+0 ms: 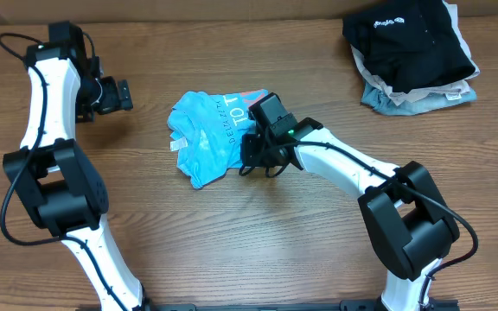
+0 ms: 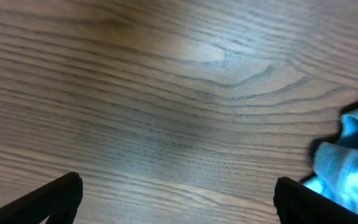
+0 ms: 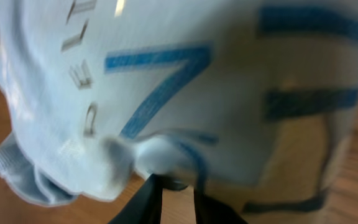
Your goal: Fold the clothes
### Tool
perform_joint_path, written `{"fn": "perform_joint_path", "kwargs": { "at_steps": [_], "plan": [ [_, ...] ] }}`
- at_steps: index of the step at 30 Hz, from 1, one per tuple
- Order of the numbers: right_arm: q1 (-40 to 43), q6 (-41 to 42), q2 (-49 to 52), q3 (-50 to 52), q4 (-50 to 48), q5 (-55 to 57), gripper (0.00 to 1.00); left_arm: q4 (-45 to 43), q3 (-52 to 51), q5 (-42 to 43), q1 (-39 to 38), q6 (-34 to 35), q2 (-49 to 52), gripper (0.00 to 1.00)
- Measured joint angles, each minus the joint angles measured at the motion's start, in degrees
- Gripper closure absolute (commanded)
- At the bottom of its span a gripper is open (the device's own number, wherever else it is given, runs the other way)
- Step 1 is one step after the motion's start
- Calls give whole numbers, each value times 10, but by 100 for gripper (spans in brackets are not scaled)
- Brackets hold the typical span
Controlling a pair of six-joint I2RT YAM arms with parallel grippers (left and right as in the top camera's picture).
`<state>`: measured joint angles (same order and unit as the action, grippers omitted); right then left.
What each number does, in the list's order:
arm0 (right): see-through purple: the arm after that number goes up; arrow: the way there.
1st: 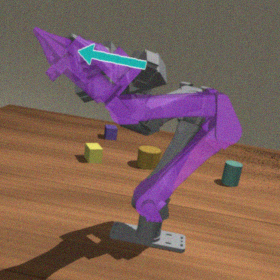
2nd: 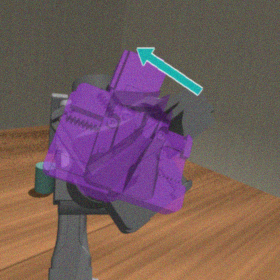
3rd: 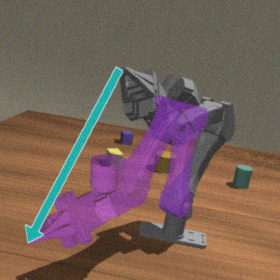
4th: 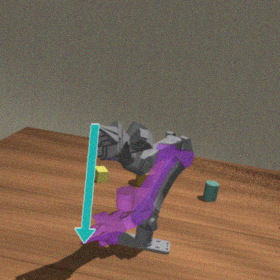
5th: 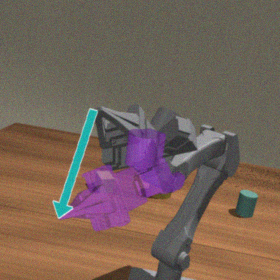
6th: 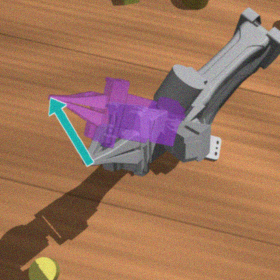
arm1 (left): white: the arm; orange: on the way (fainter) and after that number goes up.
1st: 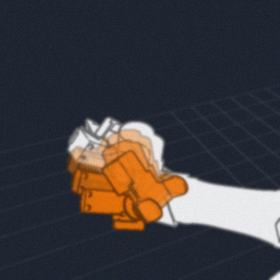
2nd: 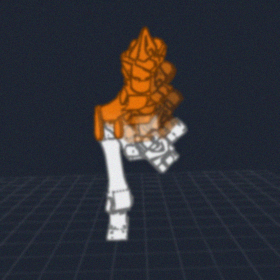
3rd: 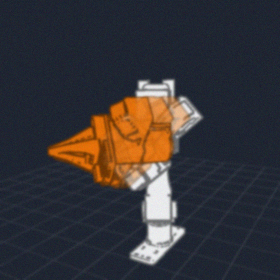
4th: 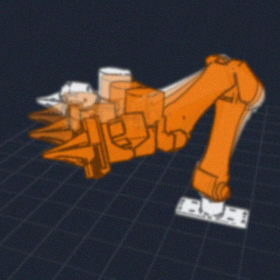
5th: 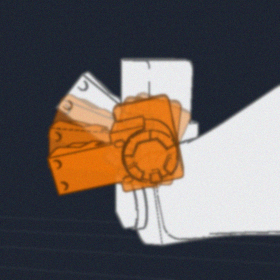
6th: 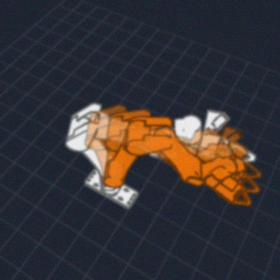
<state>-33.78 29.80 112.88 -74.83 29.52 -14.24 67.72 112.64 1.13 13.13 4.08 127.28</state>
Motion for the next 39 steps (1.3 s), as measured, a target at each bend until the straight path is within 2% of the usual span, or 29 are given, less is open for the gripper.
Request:
{"fn": "perform_joint_path", "kwargs": {
  "at_steps": [11, 15, 17, 19, 21, 23, 25, 27, 28, 31, 32, 39],
  "plan": [
    [112, 9, 28, 0, -14, 10, 79, 4, 0, 2, 0, 0, 21, 0],
    [155, -3, 45, 0, -12, -15, 74, 4, 0, 2, 0, 0, 21, 0],
    [166, -9, 46, 0, -14, -25, 63, 6, 0, 3, 0, 0, 21, 0],
    [174, -18, 46, 0, -17, -40, 38, 10, 0, 5, 0, 0, 21, 0],
    [182, -44, 46, -3, -20, -78, 19, 14, 0, 8, 0, 0, 21, 0],
    [188, -68, 46, -5, -20, -119, 12, 15, 0, 9, 0, 0, 21, 0],
    [192, -84, 46, -6, -19, -150, 12, 15, 0, 11, 0, 0, 21, 0],
    [193, -83, 47, -6, -12, -169, 18, 16, 0, 15, 0, 0, 21, 0],
    [191, -80, 47, -6, -9, -174, 25, 18, 0, 17, 0, 0, 21, 0],
    [178, -73, 50, -5, -3, -185, 57, 20, 0, 21, 0, 0, 21, 0],
    [170, -68, 51, -5, -4, -186, 63, 20, 0, 23, 0, 0, 21, 0],
    [123, -54, 52, -5, -2, -149, 89, 25, 0, 26, 0, 0, 21, 0]
  ]
}}
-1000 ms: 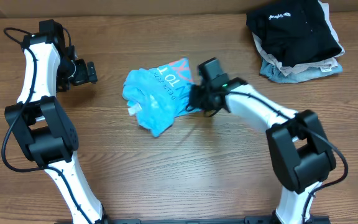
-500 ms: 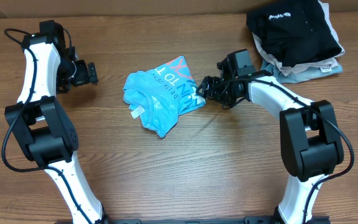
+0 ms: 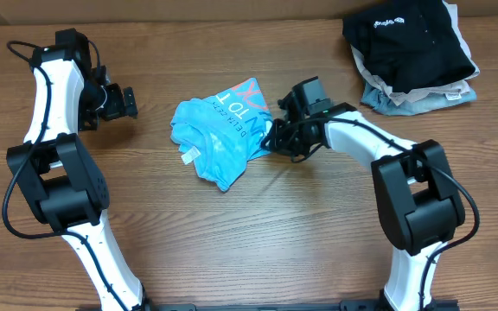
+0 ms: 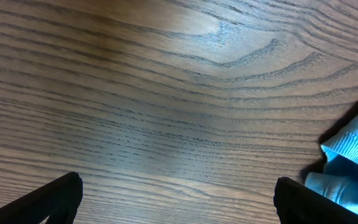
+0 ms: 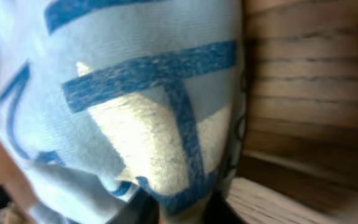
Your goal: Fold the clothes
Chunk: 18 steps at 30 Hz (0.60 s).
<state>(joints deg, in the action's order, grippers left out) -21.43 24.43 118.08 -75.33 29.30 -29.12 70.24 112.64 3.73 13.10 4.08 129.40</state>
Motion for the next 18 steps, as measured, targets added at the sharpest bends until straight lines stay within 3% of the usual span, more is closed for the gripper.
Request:
{"fn": "perform_joint_path", "kwargs": {
  "at_steps": [3, 11, 12, 14, 15, 18],
  "plan": [
    [7, 5, 0, 0, 9, 21, 96, 1, 0, 2, 0, 0, 0, 0],
    [122, -28, 0, -2, 79, 49, 96, 0, 0, 2, 0, 0, 0, 0],
    [141, -37, 0, -6, 89, 50, 90, 0, 0, 2, 0, 0, 0, 0],
    [180, -54, 0, -17, 119, 58, 58, 0, 0, 3, 0, 0, 0, 0],
    [193, -61, 0, -22, 133, 61, 50, 0, 0, 3, 0, 0, 0, 0],
    [228, -92, 0, -54, 189, 84, 41, 0, 0, 4, 0, 0, 0, 0]
  ]
}}
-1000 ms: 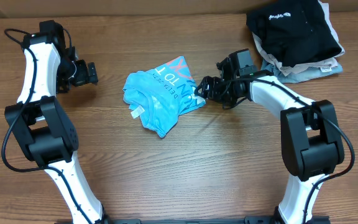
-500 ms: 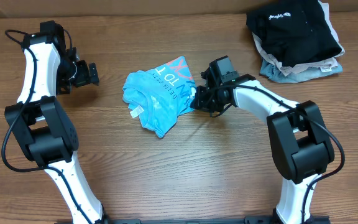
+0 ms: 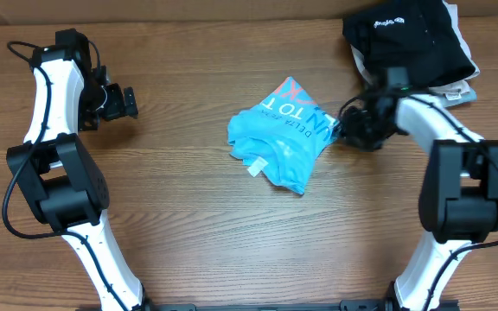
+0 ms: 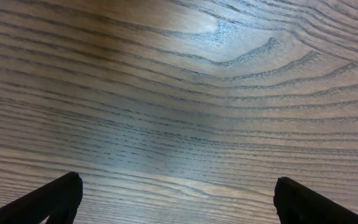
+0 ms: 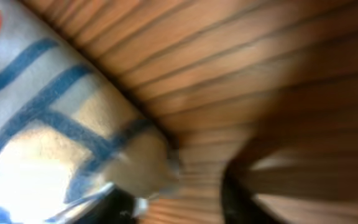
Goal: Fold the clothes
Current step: 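Grasp the folded blue shirt bundle with the right gripper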
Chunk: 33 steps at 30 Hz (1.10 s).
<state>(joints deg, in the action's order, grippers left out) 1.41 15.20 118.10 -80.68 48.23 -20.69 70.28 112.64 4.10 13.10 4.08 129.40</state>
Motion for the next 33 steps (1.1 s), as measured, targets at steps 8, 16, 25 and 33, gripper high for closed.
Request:
{"fn": "perform_joint_path", "kwargs": {
  "at_steps": [8, 16, 25, 33],
  "plan": [
    [-36, -52, -63, -63, 96, 58, 33, 0, 0, 0, 0, 0, 0, 0],
    [-206, -129, -140, -82, 99, 124, 15, -2, 0, 0, 0, 0, 0, 0],
    [-365, -178, -77, -81, 57, 283, 4, -2, 0, 7, 0, 0, 0, 0],
    [-369, -213, 6, -79, 56, 309, 2, -3, 0, 9, 0, 0, 0, 0]
  ]
}}
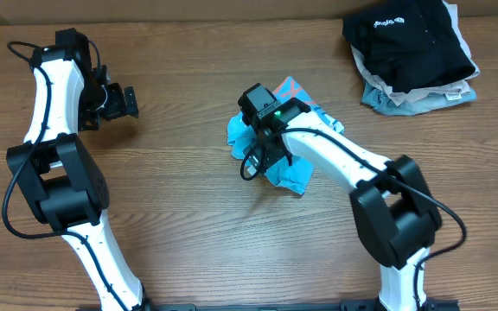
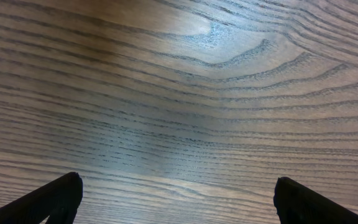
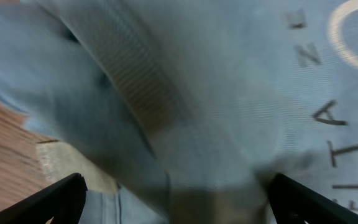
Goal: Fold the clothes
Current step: 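Grasp the folded blue shirt bundle with the right gripper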
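A crumpled light blue T-shirt [image 1: 294, 174] with "DELTA" lettering lies bunched at the table's middle. My right gripper [image 1: 264, 155] hangs directly over its left part, open. In the right wrist view the cloth [image 3: 229, 93] fills the frame and the right gripper [image 3: 178, 202] has its fingers spread wide, with fabric below them but nothing pinched. My left gripper [image 1: 126, 101] stays far to the left, clear of the shirt. It is open over bare wood in the left wrist view [image 2: 179, 199].
A stack of folded clothes [image 1: 409, 47], black on top of white and grey-blue pieces, sits at the back right corner. The wooden table [image 1: 188, 233] stretches around the shirt. A cardboard edge runs along the back.
My right gripper was shut on the shirt's right edge near the folded stack. Now it is open above the shirt's left part. The shirt lies more bunched, in about the same spot.
The shirt first lay left of centre with my right gripper shut on its right edge. At each later moment shirt and gripper were further right. Now the shirt rests mid-table, released, under the open right gripper. My left gripper stayed open at the far left.
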### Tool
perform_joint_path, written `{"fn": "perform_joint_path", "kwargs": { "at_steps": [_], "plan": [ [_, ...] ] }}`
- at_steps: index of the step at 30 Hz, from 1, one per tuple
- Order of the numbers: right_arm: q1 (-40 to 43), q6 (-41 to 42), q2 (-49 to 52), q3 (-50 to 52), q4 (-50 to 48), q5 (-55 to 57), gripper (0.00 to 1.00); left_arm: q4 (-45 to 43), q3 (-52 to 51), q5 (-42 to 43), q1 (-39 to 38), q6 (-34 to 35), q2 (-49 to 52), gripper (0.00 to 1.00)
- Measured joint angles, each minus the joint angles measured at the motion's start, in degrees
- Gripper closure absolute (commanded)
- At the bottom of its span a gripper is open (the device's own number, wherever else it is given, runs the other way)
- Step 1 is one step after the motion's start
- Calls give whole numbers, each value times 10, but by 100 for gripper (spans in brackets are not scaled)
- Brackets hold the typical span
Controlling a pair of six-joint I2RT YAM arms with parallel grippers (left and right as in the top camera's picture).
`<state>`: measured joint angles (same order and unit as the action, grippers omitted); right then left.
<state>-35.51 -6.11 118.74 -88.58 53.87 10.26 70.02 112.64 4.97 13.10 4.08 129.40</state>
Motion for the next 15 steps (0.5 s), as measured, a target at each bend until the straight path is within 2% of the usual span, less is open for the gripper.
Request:
{"fn": "perform_joint_path", "kwargs": {
  "at_steps": [4, 7, 10, 15],
  "plan": [
    [-5, -7, 17, 2, -5, 0, 3, 0, 0, 0, 0, 0, 0, 0],
    [-5, -10, 17, 11, -22, 0, 9, 0, 0, 0, 0, 0, 0, 0],
    [-5, -17, 17, 31, -49, 7, 27, 0, 0, 0, 0, 0, 0, 0],
    [7, -14, 13, 43, -69, 35, 67, 0, 0, 0, 0, 0, 0, 0]
  ]
}}
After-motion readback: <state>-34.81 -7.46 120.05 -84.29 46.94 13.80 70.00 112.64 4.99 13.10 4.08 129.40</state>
